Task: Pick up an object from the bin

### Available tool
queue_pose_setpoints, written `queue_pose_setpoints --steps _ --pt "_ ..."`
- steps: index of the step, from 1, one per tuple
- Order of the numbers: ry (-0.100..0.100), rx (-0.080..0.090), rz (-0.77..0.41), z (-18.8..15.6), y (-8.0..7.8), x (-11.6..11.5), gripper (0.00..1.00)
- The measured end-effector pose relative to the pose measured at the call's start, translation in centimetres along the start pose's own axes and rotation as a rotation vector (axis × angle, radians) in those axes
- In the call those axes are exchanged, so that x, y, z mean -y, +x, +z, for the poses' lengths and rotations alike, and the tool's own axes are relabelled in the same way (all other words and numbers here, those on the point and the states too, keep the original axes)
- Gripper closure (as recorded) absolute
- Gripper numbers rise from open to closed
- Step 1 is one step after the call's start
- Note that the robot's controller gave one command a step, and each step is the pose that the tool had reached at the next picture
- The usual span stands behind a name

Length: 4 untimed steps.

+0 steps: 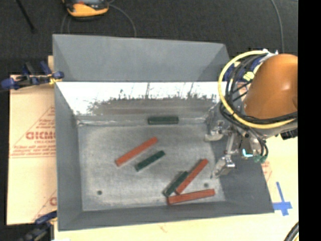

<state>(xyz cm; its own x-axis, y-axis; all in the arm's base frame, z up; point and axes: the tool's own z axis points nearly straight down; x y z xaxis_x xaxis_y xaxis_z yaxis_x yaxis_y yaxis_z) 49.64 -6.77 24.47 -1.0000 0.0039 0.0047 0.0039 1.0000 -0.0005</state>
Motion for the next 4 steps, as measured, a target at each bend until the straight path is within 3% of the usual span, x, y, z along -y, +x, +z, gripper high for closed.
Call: queue_pose_setpoints --steps 1,2,3,4 --pt "0.001 0.008 -0.002 -0.4 -0.2 0.0 0.0" --pt "0.002 0.018 -0.012 4.1 -2.3 -0.1 0.0" --pt "0.001 0.01 -0.281 16.5 -2.4 2.7 1.0" --pt "0.001 0.01 -0.282 16.5 -2.4 2.7 1.0"
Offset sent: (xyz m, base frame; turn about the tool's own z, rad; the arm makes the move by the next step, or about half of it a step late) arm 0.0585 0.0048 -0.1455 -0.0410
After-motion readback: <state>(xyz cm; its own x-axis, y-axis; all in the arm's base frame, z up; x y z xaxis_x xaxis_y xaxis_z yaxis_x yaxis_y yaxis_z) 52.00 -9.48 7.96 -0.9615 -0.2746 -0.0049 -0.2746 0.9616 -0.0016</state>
